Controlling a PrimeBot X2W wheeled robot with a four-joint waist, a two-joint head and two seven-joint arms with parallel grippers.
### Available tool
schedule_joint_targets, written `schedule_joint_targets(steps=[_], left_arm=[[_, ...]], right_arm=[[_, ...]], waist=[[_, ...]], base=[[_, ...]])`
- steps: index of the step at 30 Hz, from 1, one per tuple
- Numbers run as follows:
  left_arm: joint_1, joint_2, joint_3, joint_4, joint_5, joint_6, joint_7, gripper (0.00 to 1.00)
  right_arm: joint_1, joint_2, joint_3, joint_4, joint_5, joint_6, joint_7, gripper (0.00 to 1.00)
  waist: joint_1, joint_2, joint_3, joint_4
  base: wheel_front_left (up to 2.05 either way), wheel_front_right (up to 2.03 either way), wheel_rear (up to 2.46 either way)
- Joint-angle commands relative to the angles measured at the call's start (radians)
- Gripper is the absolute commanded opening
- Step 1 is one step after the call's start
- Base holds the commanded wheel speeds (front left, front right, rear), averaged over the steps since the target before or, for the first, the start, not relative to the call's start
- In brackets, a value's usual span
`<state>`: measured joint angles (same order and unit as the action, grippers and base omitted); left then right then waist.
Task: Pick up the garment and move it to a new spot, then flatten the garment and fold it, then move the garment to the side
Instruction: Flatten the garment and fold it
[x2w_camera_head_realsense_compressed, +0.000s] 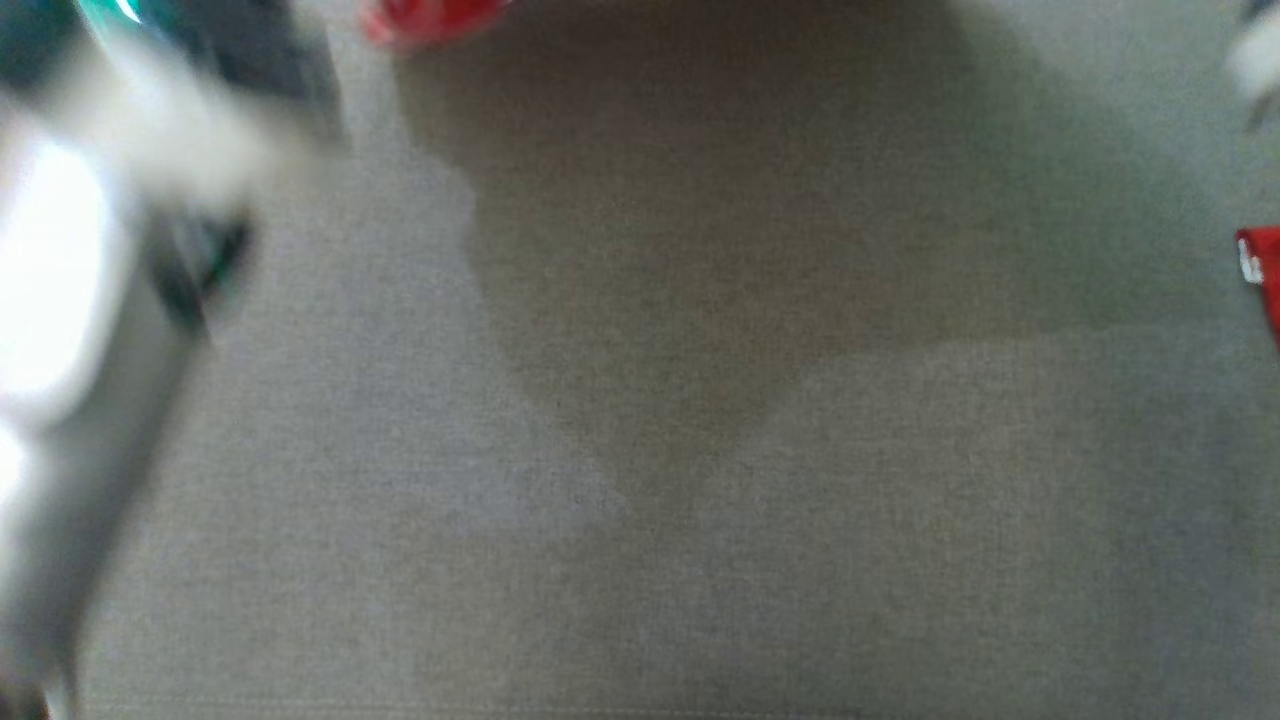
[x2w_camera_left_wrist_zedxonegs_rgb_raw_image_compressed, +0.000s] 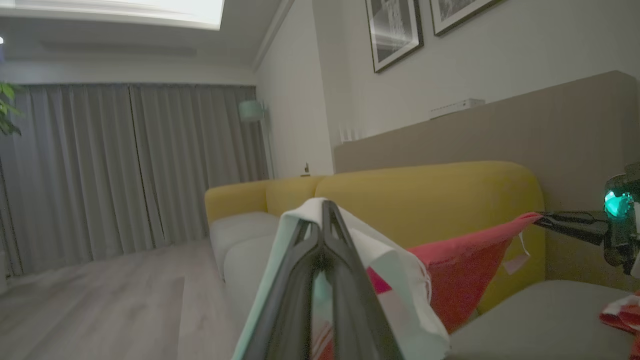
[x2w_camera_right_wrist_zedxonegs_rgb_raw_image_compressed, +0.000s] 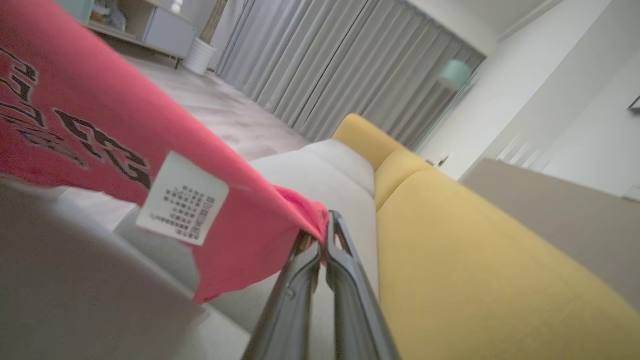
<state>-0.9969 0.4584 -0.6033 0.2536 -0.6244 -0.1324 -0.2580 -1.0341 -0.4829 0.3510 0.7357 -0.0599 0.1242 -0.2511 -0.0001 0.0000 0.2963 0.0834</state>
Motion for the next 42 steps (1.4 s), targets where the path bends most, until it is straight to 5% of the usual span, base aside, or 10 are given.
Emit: schedule_joint_targets(steps=[1,11,20,28,41,42], left_arm=[[0.081,0.044,0.045,-0.060,-0.004,0.002,-0.004,0.00],[0.836,0.010,0.089,-0.208,-0.021,0.081,-0.004,0.00],[1.153,0.010,0.122,-0.363,-0.087,0.169,0.008,0.00],[1.037,-0.031,0.153,-0.389,-0.173,0.190,0.105,0.00],[0.590,-0.150,0.142,-0.084,-0.243,0.111,0.241,0.00],[0.569,-0.156,0.141,-0.063,-0.242,0.104,0.238,0.35]], right_arm=[[0.079,-0.006,-0.014,-0.041,0.007,0.007,-0.010,0.00],[0.783,0.006,-0.239,-0.276,0.027,0.007,-0.010,0.00],[1.255,0.076,-0.405,-0.678,-0.002,0.007,0.107,0.00],[1.213,0.086,-0.390,-0.764,0.025,0.007,0.266,0.00],[0.781,0.040,-0.234,-0.483,0.071,0.007,0.313,0.02],[0.753,0.039,-0.225,-0.456,0.071,0.007,0.303,0.27]], waist=[[0.0001,0.0000,-0.033,0.010],[0.0001,0.0000,-0.190,0.029],[0.0001,0.0000,-0.217,0.008],[0.0001,0.0000,-0.171,0.008],[0.0001,0.0000,-0.010,0.000],[0.0001,0.0000,-0.003,0.000]], base=[[0.00,0.00,0.00],[0.00,0.00,0.00],[0.00,0.00,0.00],[0.00,0.00,0.00],[0.00,0.00,0.00],[0.00,0.00,0.00]])
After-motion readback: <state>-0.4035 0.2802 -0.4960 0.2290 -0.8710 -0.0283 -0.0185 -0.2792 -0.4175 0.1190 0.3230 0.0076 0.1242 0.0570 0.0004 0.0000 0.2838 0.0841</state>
